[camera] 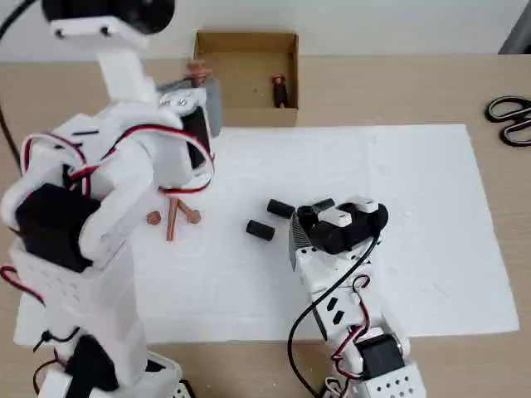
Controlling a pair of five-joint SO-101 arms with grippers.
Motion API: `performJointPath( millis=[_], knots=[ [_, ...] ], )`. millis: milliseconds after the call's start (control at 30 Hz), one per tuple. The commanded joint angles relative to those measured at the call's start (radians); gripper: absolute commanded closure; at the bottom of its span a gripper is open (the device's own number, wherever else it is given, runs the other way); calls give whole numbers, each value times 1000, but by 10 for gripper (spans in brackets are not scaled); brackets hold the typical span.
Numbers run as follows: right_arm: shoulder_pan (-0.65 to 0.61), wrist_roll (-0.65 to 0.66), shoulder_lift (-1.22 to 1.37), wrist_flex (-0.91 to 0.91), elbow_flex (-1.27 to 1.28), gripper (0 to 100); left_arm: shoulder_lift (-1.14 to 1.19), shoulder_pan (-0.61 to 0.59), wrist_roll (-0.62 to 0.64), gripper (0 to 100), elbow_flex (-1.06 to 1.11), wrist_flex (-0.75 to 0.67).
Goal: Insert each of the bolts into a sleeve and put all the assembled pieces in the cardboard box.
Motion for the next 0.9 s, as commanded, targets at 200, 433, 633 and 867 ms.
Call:
performJointPath(
  millis=[200,433,633,867],
  knots=[
    [-41,6,-19,-1,15,994,-164,35,23,994,326,-229],
    [-45,9,-19,-7,15,994,-454,110,-74,994,562,-232],
    [-84,12,-21,-54,15,994,-559,81,-72,994,1036,-562],
    [-99,14,-21,-154,15,994,-588,84,-68,994,1397,-941]
  ],
)
